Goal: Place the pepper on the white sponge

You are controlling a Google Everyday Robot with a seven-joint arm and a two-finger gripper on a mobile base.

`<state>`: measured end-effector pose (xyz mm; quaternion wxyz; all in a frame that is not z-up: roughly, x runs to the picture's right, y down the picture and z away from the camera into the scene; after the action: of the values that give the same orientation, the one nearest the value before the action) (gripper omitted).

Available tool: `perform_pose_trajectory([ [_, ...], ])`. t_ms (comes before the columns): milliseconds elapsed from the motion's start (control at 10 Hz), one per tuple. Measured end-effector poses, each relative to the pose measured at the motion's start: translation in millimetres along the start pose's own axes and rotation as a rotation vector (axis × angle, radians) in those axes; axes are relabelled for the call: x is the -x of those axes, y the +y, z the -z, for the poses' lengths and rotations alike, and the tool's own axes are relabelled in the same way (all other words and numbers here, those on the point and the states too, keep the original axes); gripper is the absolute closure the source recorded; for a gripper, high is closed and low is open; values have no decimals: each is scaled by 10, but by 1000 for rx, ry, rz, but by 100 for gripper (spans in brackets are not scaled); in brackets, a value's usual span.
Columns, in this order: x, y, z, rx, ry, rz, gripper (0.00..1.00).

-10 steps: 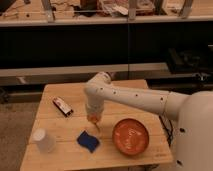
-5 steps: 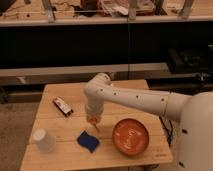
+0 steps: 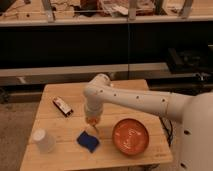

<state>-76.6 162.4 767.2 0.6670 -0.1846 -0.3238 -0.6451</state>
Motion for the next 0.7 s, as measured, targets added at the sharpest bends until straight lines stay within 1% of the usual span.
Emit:
perform_pose_trajectory([
  [700,77,-56,10,-11,4,12,100],
])
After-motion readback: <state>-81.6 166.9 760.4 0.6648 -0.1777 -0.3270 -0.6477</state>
